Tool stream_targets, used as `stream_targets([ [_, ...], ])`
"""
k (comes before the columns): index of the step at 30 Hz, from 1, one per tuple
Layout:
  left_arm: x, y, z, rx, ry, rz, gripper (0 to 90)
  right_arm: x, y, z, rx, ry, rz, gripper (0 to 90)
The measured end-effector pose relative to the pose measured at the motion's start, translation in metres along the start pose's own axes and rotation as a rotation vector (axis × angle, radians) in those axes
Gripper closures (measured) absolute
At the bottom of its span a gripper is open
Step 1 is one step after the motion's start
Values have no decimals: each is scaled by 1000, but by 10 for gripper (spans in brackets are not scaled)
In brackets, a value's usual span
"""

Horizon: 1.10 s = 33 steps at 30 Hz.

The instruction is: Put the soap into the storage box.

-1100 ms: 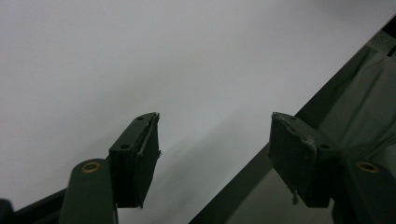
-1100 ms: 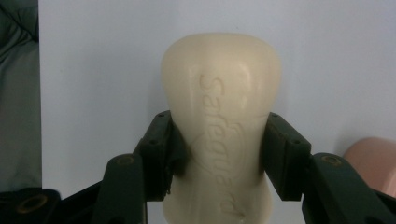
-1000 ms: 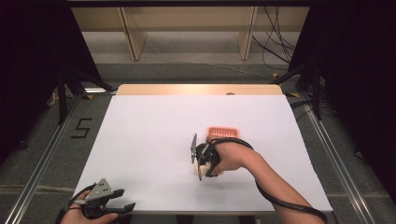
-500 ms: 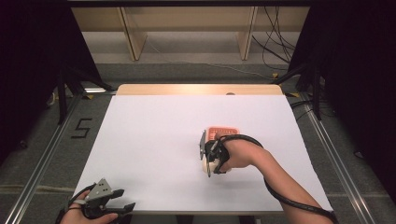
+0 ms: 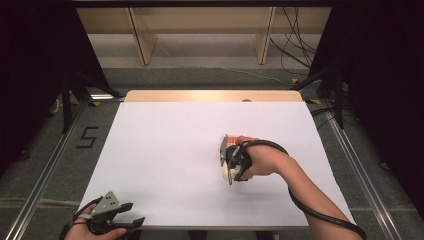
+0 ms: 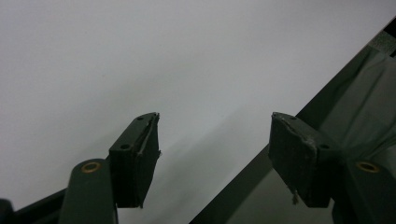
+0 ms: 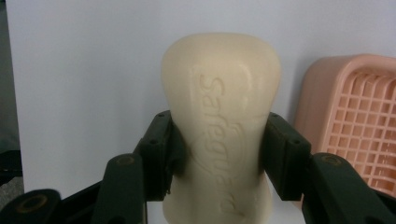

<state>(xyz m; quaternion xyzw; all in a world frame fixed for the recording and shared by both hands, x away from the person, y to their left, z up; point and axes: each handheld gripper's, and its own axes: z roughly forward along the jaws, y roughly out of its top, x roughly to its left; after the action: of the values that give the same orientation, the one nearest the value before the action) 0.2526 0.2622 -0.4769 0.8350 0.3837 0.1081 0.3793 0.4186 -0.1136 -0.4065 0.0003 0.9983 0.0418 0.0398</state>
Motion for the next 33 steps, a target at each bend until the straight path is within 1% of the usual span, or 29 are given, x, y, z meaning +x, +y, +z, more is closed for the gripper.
stream_targets([
  [1, 0, 0, 0, 1, 0, 0, 332, -2, 0, 0, -5, -7, -30, 506],
  [2, -1, 0, 0, 4, -3, -20, 332, -3, -1, 0, -7, -8, -29, 506],
  [3, -1, 0, 1, 2, -1, -19, 332, -1, -3, -1, 1, -1, 18, 506],
  [5, -1, 0, 0, 3, 4, -18, 332, -3, -5, -2, -2, -2, 12, 506],
  [6, 0, 0, 0, 1, 1, 2, 331, -3, -5, -2, 1, -9, 12, 506],
  [7, 0, 0, 0, 0, 1, 0, 331, -5, -6, -2, -2, -3, 11, 506],
  [8, 0, 0, 0, 1, 1, 0, 331, -5, -7, -3, -1, -11, 15, 506],
  [9, 0, 0, 0, 0, 1, -1, 332, -8, -8, -3, -12, -19, -23, 506],
  [10, 0, 0, 0, 0, 1, -1, 331, -6, -9, -4, -2, -17, 21, 506],
  [11, 0, 0, 0, 0, 1, 0, 331, -7, -10, -4, -5, -12, 19, 506],
  [12, 0, 0, 0, 0, 1, -1, 332, -10, -10, -4, -10, -16, -16, 506],
  [13, 0, 0, 0, -1, 1, -1, 331, -8, -11, -5, -2, -10, 31, 506],
  [14, 0, 0, 0, -1, 0, -2, 331, -9, -12, -6, -4, -22, 25, 506],
  [16, 0, 0, 0, 0, 0, -1, 331, -11, -13, -6, -7, -23, 23, 506],
  [17, 0, 0, 0, 0, 1, -1, 331, -11, -13, -6, -2, -23, 32, 506],
  [18, 0, 0, 0, 0, 0, -1, 331, -12, -14, -6, -6, -17, 23, 506],
  [20, 0, 0, 0, -1, 0, 0, 332, -13, -15, -7, -4, -26, 31, 506],
  [21, 0, 0, 0, -1, 1, -1, 332, -16, -16, -6, -11, -30, -3, 506],
  [22, 0, 0, 0, 2, 0, -1, 331, -14, -16, -7, -1, -30, 41, 506],
  [23, 0, 0, 0, 2, 1, -2, 331, -15, -17, -7, -3, -23, 45, 506],
  [24, 0, 0, 0, 3, 1, -1, 332, -16, -17, -7, -8, -21, 31, 506],
  [25, 0, 0, 0, 2, 1, -1, 331, -15, -18, -7, -4, -30, 39, 506],
  [26, 0, 0, 0, 3, 1, -1, 331, -16, -18, -8, -1, -28, 40, 506],
  [27, 0, 0, 0, 0, 1, -2, 332, -19, -18, -7, -12, -29, -4, 506],
  [28, 0, 0, 0, 4, 0, 0, 331, -17, -19, -8, -5, -31, 34, 506],
  [30, 0, 0, 0, 2, 1, -1, 331, -18, -19, -9, -5, -30, 43, 506],
  [31, 0, 0, 0, 0, 0, -3, 331, -20, -20, -9, -12, -31, 31, 506],
  [32, 0, 0, 0, 2, 1, -3, 331, -19, -20, -10, -5, -35, 42, 506],
  [33, 0, 0, 0, 0, 0, -2, 331, -20, -20, -10, -3, -35, 39, 506],
])
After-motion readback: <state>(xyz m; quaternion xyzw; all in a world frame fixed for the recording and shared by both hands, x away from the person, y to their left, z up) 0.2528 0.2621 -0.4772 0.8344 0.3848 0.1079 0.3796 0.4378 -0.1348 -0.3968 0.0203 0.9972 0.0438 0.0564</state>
